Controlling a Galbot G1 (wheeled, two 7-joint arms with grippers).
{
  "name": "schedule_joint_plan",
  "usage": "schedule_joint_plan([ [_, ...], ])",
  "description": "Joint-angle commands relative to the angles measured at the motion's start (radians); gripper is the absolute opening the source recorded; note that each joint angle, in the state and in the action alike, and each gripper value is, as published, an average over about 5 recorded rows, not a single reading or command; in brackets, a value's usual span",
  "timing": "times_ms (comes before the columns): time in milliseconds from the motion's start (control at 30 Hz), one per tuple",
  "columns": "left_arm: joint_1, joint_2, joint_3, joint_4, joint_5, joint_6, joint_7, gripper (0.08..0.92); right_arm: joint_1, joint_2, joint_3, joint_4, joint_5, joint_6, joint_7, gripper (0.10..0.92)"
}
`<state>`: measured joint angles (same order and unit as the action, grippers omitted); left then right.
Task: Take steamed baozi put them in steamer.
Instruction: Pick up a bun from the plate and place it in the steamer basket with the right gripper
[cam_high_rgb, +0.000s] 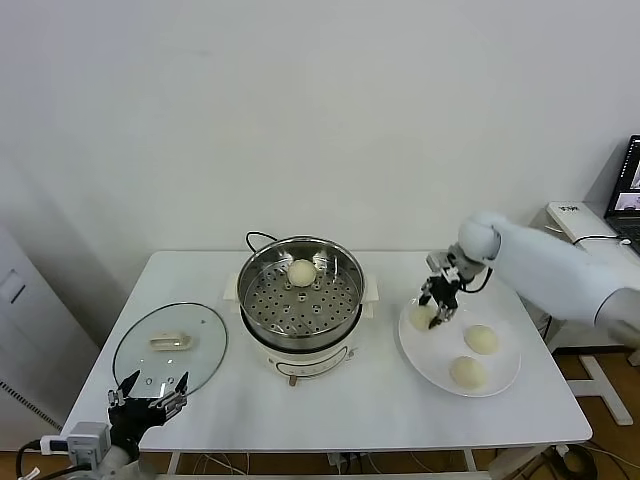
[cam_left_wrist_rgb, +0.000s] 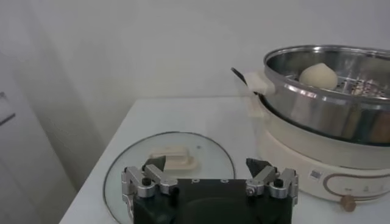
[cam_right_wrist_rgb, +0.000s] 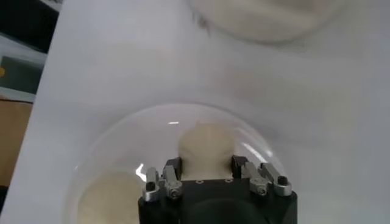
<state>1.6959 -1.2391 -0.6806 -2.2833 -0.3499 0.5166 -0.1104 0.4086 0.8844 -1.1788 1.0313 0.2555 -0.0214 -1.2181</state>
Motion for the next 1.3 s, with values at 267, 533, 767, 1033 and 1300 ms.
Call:
schedule_joint_plan([
  [267,-0.004,0.004,0.005,0.006,-0.001,0.001,-0.001,0.823,0.322,0.062,-0.145,0.096,0.369,-0.205,-0.015,0.501],
  [533,-0.004,0.009,0.007,0.008,-0.001,0.001,-0.001,0.823,0.348,0.181,-0.145,0.1,0.494,-0.29,0.042,0.501],
  [767,-0.004,0.01,0.01,0.01,-0.001,0.0,-0.001,0.823,0.312,0.316,-0.157,0.08,0.564,-0.355,0.125,0.501],
  [1033,-0.006,0.006,0.013,0.011,-0.001,-0.005,0.0,0.823,0.227,0.445,-0.156,0.001,0.558,-0.388,0.202,0.501],
  [1300,-0.006,0.006,0.013,0.011,-0.002,-0.008,0.0,0.823,0.159,0.525,-0.149,-0.08,0.527,-0.4,0.248,0.501],
])
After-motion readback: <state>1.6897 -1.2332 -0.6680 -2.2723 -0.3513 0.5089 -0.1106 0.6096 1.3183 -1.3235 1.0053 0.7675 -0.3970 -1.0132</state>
